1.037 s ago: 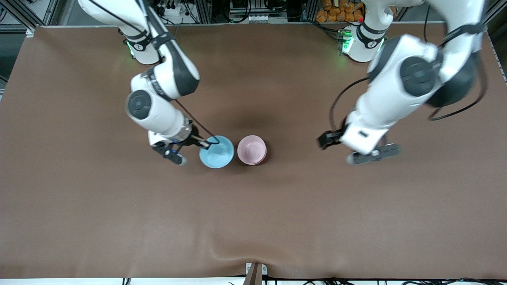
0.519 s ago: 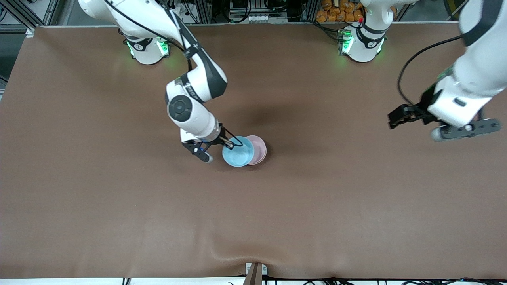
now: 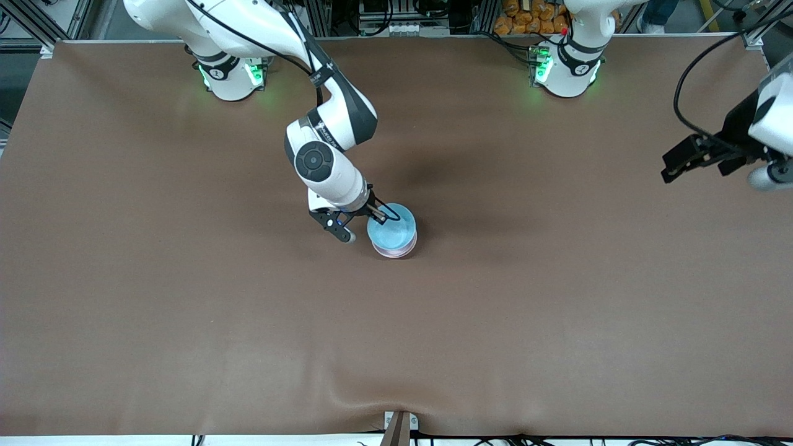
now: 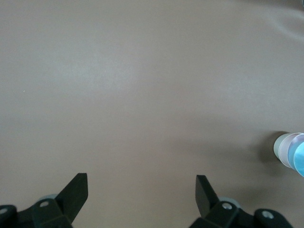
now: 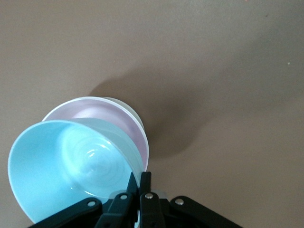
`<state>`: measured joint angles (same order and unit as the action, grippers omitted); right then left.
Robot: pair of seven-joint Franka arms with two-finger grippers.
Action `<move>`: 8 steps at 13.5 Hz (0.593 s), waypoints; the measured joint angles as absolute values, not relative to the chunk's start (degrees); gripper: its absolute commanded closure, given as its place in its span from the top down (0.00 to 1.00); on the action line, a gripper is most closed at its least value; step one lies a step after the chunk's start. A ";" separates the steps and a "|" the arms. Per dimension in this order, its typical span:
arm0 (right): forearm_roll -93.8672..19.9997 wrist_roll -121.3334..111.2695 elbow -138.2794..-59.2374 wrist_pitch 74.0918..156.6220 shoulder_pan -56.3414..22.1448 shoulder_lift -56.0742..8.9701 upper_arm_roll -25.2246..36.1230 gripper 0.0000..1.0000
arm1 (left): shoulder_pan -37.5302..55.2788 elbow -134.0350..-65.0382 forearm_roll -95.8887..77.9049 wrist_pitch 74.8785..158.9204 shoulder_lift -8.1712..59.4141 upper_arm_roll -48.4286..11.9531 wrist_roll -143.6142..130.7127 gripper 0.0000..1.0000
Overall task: Stack pink and blue bowls on white bowl
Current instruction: 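Lower the blue bowl onto the pink bowl while the left gripper withdraws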
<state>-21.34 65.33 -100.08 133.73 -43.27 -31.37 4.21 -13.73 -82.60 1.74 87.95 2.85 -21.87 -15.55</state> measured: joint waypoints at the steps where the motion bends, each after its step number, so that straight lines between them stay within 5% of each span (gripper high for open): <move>1: -21.34 65.43 -100.08 134.42 -43.39 -31.67 4.21 0.00 | -13.70 -82.60 1.74 87.27 2.17 -21.89 -15.53 1.00; 5: -21.34 65.52 -100.06 135.87 -43.43 -32.55 4.24 0.00 | -13.67 -82.60 1.74 86.34 1.24 -21.95 -13.66 1.00; 6: -21.34 65.52 -100.02 135.93 -43.43 -32.57 4.24 0.24 | -13.67 -82.60 1.74 86.30 1.15 -21.94 -13.08 1.00; 7: -21.34 65.52 -99.94 135.98 -43.43 -32.58 4.26 0.73 | -13.67 -82.60 1.74 86.14 1.00 -21.94 -12.66 1.00; 8: -21.34 65.52 -99.73 136.07 -43.43 -32.58 4.34 1.00 | -13.67 -82.60 1.74 85.86 0.84 -21.94 -12.47 1.00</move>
